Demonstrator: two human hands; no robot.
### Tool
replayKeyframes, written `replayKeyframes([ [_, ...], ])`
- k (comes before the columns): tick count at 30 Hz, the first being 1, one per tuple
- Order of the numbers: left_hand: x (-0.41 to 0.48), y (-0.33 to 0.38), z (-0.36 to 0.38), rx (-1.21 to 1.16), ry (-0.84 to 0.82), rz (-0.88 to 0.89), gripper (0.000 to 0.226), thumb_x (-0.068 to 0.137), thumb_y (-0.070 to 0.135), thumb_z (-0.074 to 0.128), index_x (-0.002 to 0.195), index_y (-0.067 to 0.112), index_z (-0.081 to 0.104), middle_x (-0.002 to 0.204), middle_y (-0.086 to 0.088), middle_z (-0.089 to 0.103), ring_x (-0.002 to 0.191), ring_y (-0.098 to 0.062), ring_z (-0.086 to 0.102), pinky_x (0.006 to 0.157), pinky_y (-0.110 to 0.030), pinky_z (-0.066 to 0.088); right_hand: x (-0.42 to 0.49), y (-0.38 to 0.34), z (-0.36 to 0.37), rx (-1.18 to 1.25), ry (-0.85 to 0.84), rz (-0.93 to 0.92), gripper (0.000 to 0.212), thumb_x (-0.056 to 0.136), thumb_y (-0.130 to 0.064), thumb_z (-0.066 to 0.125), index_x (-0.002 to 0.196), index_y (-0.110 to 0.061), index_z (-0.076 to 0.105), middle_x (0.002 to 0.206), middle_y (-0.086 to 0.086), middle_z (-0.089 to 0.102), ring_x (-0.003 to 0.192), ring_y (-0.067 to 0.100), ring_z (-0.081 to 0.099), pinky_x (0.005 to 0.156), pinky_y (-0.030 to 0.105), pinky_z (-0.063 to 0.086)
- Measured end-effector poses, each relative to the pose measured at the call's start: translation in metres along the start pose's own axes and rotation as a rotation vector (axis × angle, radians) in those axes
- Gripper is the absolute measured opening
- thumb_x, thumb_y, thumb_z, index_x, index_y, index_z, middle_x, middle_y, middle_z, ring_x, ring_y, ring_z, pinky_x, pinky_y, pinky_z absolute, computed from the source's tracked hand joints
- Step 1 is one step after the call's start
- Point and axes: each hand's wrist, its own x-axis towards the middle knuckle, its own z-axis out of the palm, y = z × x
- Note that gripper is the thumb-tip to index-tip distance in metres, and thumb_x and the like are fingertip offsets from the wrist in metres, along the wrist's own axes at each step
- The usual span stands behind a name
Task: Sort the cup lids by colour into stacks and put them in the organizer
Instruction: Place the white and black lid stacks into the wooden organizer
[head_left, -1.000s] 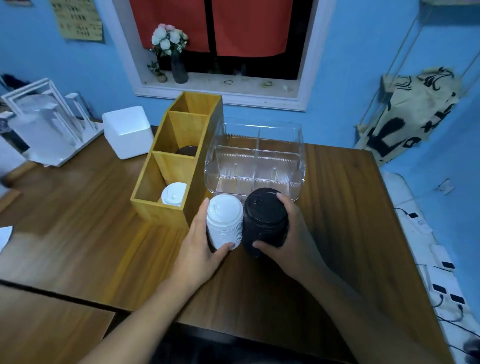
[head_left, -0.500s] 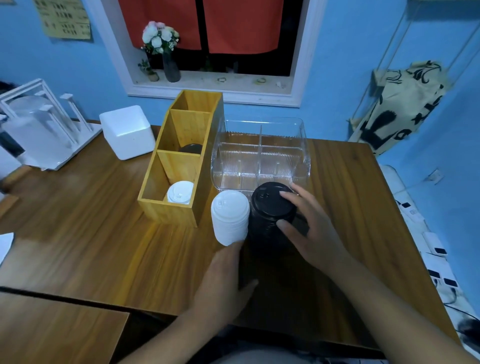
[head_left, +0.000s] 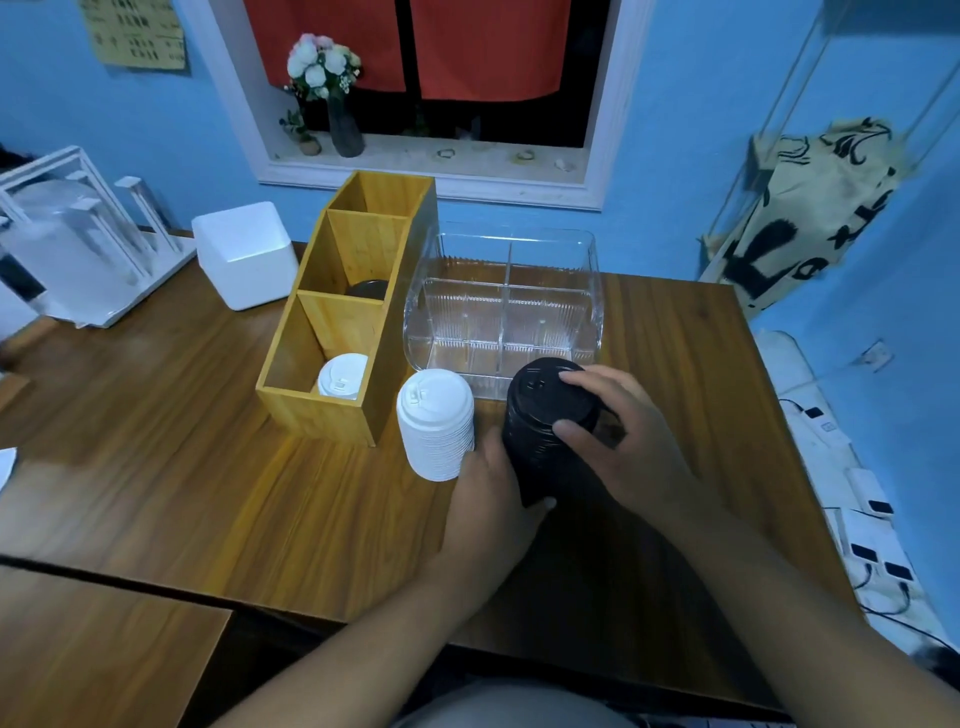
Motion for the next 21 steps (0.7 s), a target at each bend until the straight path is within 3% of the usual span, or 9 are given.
replayKeyframes([
  [3,0.002,0.003,-0.002,0.044,0.012,0.015,0.083,0.071,0.045,0.09,0.135,0.026,0.04,0.125,0.007,0.061,0.112,-0.01,0.057,0.084,-0.016,0.04,-0.001,-0.002,-0.004,0.018,0.016,0.031,0.056,0.084,-0.062,0.062,0.136,-0.038,0.058,0.142,-0.011,0.047,0.129,0.007,0.049,0.101,0.04,0.053],
  [9,-0.006,0.025,-0.028,-0.141,0.047,0.08,0.078,0.073,0.038,0.09,0.133,0.038,0.04,0.12,0.028,0.054,0.11,0.006,0.053,0.08,-0.002,0.04,0.006,-0.042,-0.031,0.025,0.051,-0.017,0.054,0.086,-0.059,0.065,0.133,-0.035,0.061,0.137,-0.015,0.051,0.125,-0.002,0.05,0.096,0.017,0.051],
  [14,0.003,0.057,-0.083,-0.172,0.137,0.136,0.078,0.071,0.045,0.089,0.129,0.044,0.037,0.123,0.025,0.06,0.111,0.002,0.06,0.088,-0.02,0.055,0.042,-0.1,-0.057,0.039,0.081,-0.103,0.043,0.088,-0.041,0.066,0.13,-0.038,0.062,0.129,-0.016,0.058,0.119,0.0,0.054,0.089,0.008,0.046],
  [17,0.023,0.062,-0.126,-0.103,0.209,0.152,0.085,0.071,0.048,0.088,0.135,0.038,0.033,0.127,0.023,0.057,0.112,0.004,0.057,0.089,-0.016,0.05,0.08,-0.131,-0.058,0.141,0.093,-0.189,0.04,0.088,-0.043,0.07,0.127,-0.037,0.066,0.126,-0.014,0.063,0.118,0.007,0.061,0.1,0.025,0.049],
  [21,0.068,0.045,-0.189,-0.009,0.285,0.156,0.09,0.072,0.045,0.089,0.141,0.027,0.034,0.132,0.008,0.062,0.115,-0.013,0.063,0.094,-0.031,0.054,0.144,-0.161,-0.029,0.198,0.082,-0.256,0.039,0.088,-0.039,0.074,0.125,-0.032,0.067,0.129,-0.009,0.065,0.12,0.003,0.059,0.104,0.023,0.044],
])
